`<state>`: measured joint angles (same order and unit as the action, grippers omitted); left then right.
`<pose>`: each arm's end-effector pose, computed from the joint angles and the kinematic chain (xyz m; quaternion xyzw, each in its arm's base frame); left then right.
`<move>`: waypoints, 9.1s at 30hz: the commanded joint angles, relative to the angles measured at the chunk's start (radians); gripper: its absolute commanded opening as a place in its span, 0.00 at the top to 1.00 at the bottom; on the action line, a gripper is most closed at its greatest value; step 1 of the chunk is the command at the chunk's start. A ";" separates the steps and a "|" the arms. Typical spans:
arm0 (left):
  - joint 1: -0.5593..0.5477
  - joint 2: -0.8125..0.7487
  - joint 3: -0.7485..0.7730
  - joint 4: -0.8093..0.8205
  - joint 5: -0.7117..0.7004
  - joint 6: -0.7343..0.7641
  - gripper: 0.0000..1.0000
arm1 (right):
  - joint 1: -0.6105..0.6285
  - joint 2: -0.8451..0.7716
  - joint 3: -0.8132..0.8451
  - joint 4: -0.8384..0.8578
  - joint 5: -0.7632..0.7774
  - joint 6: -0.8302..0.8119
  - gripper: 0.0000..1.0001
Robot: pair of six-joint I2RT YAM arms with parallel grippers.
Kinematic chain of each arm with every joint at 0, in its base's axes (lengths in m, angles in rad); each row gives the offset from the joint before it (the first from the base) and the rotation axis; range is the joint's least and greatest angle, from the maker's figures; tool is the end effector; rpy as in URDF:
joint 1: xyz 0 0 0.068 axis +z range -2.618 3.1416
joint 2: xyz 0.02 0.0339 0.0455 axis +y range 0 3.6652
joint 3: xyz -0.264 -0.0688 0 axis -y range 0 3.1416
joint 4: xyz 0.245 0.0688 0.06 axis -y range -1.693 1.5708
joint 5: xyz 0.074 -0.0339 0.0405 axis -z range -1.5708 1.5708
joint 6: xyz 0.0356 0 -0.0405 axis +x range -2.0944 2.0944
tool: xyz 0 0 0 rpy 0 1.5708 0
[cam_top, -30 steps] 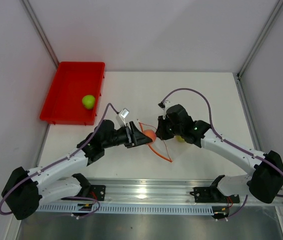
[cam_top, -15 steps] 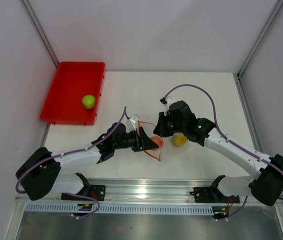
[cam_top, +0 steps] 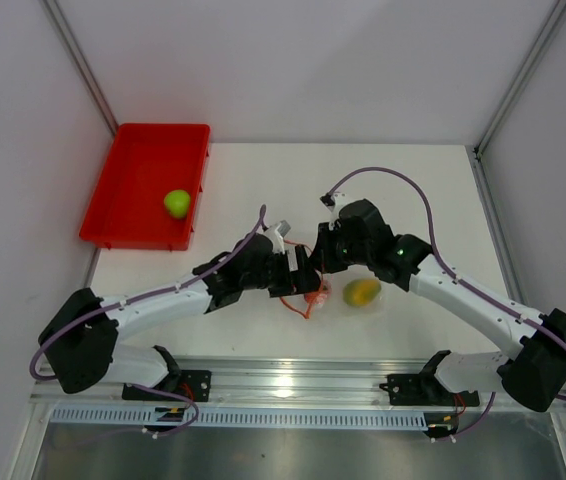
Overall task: Place the food in the zip-top bag and seal the zipper
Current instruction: Place the fake fruit in the zipper food storage bag, then pick up the fake fruit from the bin, then place the fake fruit in the zipper food storage bag.
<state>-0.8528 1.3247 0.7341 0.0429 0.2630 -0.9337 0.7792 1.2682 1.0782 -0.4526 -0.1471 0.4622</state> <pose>0.1806 -0.2208 0.2265 0.0292 0.8663 -0.4498 0.2151 0.1960 0.2010 0.3127 -0.1732 0.8754 0.3131 0.3249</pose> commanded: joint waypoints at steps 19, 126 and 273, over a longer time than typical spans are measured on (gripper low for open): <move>-0.026 -0.377 -0.078 -0.192 -0.422 0.161 0.01 | -0.026 -0.038 -0.009 -0.023 0.050 -0.030 1.00; 0.960 0.775 1.180 -1.060 -0.392 -0.599 0.00 | -0.136 -0.006 -0.135 0.049 -0.055 -0.096 1.00; -0.066 -0.234 -0.085 0.184 -0.248 0.463 0.00 | -0.181 -0.066 -0.040 0.068 -0.324 0.059 1.00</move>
<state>-0.9092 1.1618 0.6445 0.2138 0.0536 -0.5182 0.6048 1.2304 1.0245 -0.4030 -0.4461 0.5236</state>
